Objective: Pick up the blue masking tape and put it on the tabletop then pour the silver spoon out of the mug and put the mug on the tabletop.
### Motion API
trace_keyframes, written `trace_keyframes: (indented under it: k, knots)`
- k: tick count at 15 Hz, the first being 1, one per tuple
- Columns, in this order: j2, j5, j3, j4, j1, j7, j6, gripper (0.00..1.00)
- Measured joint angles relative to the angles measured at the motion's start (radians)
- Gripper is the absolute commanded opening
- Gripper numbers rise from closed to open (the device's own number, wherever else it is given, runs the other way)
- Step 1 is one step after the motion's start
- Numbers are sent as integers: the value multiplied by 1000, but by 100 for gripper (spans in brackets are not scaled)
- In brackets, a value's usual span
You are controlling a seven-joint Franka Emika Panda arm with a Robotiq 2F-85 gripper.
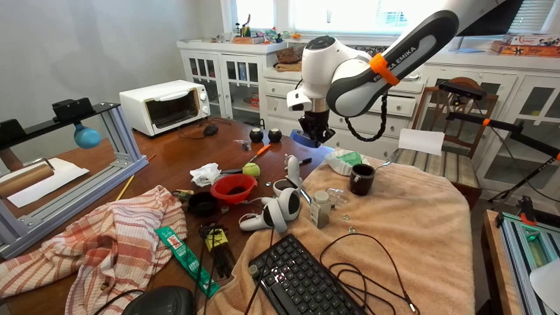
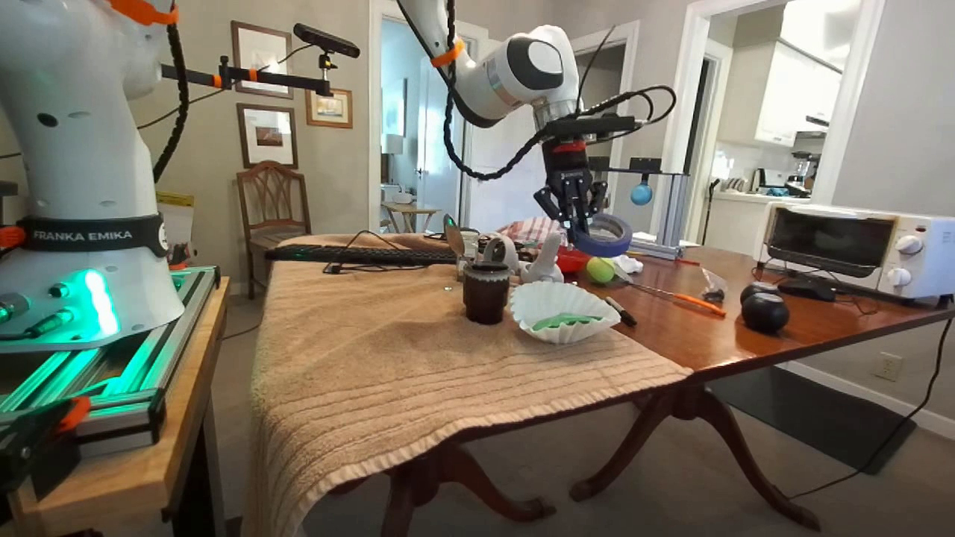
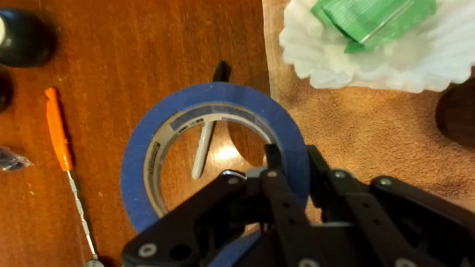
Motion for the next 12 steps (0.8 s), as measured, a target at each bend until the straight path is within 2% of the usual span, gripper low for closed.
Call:
trace_keyframes:
  k: [3,5,9,12]
  knots:
    - [82,138,27,67,-31,-119,-30,5]
    - [128,182,34,116,-33,-147,-71,5]
    - [204,238,36,222,-28,-123,-221,5]
    - [240,243,28,290,-16,-33,-344,5]
